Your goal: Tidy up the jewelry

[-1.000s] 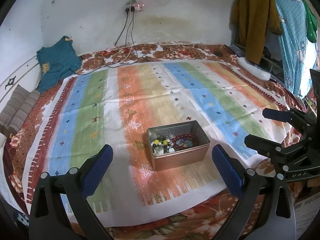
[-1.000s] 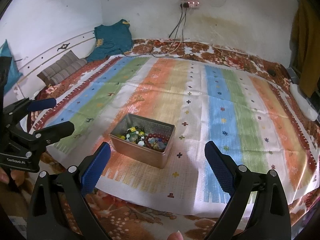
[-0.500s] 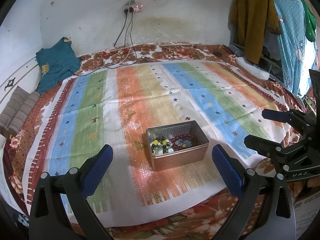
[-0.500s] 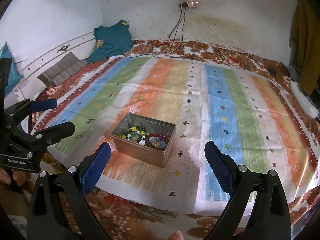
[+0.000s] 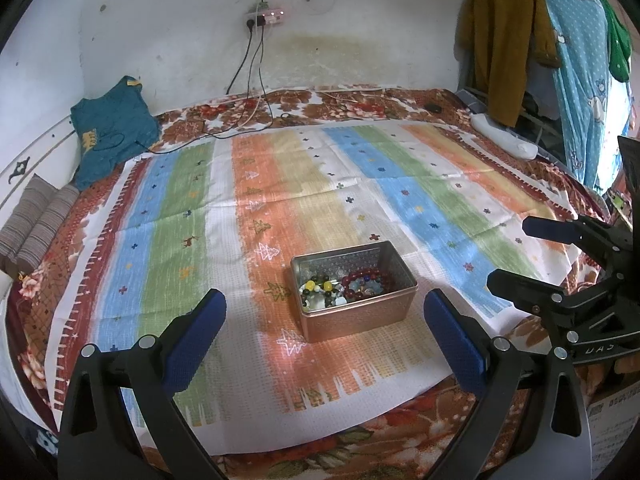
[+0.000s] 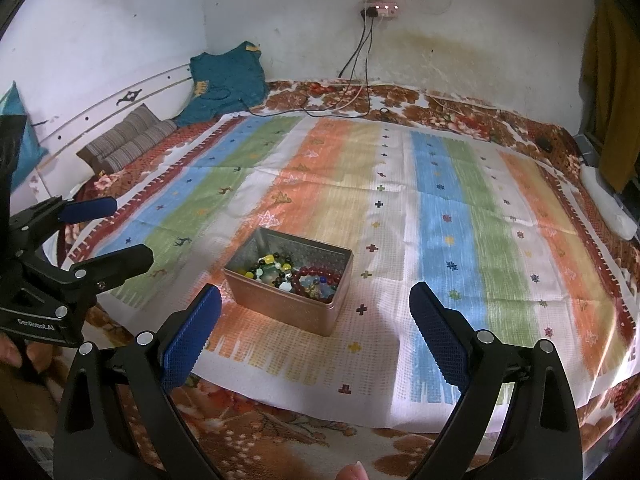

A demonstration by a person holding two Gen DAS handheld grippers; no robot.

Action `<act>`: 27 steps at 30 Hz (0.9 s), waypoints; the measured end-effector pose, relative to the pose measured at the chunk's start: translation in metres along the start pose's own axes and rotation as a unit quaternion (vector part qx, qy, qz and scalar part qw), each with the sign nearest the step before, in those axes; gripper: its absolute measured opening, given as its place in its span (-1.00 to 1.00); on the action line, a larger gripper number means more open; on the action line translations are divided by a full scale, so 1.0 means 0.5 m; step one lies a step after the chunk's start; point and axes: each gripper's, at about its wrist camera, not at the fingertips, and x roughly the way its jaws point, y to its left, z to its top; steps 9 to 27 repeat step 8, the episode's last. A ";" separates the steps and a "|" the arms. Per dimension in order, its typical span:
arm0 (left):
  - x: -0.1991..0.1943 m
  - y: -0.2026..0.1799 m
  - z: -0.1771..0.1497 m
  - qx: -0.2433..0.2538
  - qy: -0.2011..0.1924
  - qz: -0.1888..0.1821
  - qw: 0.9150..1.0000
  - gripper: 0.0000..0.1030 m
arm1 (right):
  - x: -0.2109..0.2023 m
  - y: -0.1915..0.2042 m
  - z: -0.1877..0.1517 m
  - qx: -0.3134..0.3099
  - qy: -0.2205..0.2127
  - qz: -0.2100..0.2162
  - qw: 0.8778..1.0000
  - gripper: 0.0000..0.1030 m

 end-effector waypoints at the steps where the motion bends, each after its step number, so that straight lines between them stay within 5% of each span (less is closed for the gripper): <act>1: 0.000 0.000 0.001 0.000 0.001 -0.001 1.000 0.89 | 0.000 -0.001 0.000 0.000 0.000 0.001 1.000 0.86; 27: 0.001 -0.004 -0.002 0.002 0.002 -0.002 1.000 0.89 | -0.001 -0.001 0.001 0.002 0.000 -0.001 1.000 0.86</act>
